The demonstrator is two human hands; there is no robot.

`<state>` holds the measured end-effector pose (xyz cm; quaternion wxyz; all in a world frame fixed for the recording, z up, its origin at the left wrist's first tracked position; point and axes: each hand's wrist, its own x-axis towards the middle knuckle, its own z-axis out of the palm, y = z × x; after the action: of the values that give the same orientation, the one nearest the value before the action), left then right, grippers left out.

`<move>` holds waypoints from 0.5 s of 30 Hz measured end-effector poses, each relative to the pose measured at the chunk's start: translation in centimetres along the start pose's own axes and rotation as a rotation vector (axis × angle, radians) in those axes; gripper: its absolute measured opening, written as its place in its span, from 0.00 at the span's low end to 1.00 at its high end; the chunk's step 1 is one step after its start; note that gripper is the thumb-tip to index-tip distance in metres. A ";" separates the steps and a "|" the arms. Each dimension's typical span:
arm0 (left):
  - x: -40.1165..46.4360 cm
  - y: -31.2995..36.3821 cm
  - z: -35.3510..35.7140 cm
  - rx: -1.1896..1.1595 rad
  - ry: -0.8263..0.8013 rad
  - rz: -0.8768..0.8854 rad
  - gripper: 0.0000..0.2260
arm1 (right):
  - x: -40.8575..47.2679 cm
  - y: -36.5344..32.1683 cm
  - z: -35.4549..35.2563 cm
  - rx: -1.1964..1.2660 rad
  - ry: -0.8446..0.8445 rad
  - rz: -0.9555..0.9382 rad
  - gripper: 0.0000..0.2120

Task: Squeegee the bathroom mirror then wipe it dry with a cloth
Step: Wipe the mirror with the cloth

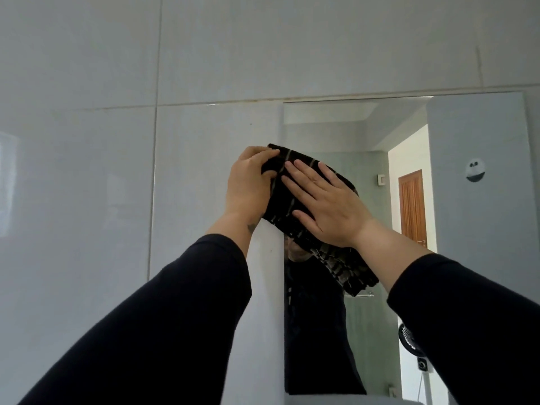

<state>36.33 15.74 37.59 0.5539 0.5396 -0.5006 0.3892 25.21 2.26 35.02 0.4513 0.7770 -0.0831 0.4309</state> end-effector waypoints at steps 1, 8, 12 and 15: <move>-0.5 -0.2 0.1 0.027 0.029 0.013 0.17 | 0.2 0.0 -0.1 0.009 -0.002 0.025 0.31; -4.8 -1.6 1.4 0.271 0.000 -0.067 0.25 | 6.2 1.8 -1.8 0.069 0.010 0.406 0.34; -5.8 -2.5 2.2 0.386 -0.156 -0.057 0.24 | 7.5 1.9 -1.5 0.045 0.063 0.416 0.28; -6.0 -2.5 2.8 0.419 -0.147 -0.068 0.25 | 7.1 2.3 -1.1 0.044 0.107 0.396 0.27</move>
<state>37.17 13.37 31.00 0.4046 0.6862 -0.4294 0.4255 27.76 3.65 42.00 0.3443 0.7311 -0.2008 0.5537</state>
